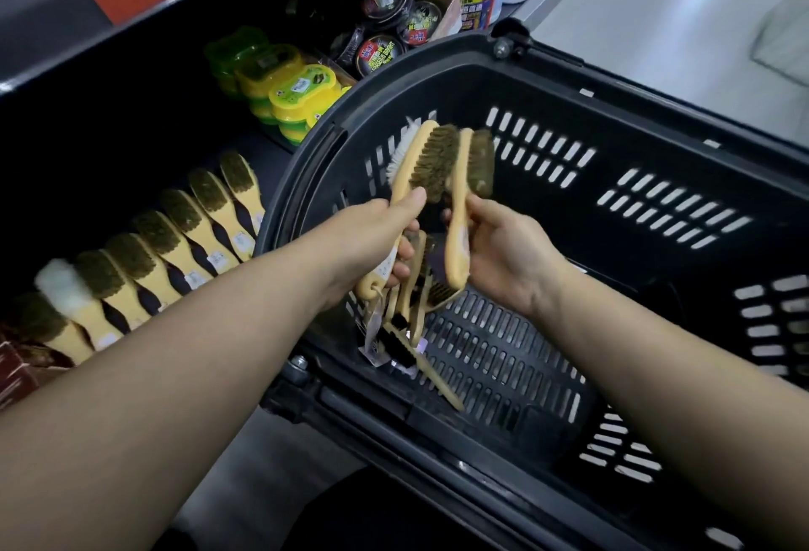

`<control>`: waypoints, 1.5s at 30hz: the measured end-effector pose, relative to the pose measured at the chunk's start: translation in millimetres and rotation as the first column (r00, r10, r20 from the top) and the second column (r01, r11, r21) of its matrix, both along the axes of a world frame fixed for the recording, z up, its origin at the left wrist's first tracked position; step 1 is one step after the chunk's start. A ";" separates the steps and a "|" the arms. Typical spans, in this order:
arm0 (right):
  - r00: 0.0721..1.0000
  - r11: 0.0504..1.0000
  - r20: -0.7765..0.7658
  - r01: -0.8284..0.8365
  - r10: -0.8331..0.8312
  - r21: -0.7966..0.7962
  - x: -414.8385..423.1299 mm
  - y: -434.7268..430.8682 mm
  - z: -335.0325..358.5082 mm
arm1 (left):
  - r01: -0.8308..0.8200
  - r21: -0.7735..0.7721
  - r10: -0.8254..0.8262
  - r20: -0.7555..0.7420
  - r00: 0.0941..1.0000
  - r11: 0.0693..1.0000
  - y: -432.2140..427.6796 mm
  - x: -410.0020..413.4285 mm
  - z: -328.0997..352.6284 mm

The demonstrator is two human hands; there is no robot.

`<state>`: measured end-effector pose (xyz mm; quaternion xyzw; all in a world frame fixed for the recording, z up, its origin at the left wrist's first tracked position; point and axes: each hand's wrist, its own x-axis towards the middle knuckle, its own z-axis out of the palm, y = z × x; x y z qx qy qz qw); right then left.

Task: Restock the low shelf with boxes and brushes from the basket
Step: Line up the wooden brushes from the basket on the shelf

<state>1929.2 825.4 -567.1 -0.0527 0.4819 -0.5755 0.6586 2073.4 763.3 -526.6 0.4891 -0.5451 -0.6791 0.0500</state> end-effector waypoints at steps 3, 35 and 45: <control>0.998 0.998 -0.059 -0.032 0.028 -0.059 10.9 4.3 9.1 | 0.009 -0.006 -0.009 -0.019 1.000 1.000 0.4 1.3 0.6; 0.934 0.909 -0.228 -0.178 0.277 0.377 24.6 29.0 -98.6 | -0.130 -0.162 0.131 -0.007 0.991 0.978 -8.0 7.3 -18.1; 0.954 0.946 0.117 -0.248 0.276 -0.207 26.9 30.3 4.8 | -0.206 -0.056 0.201 -0.087 0.976 0.977 -2.5 3.4 -14.2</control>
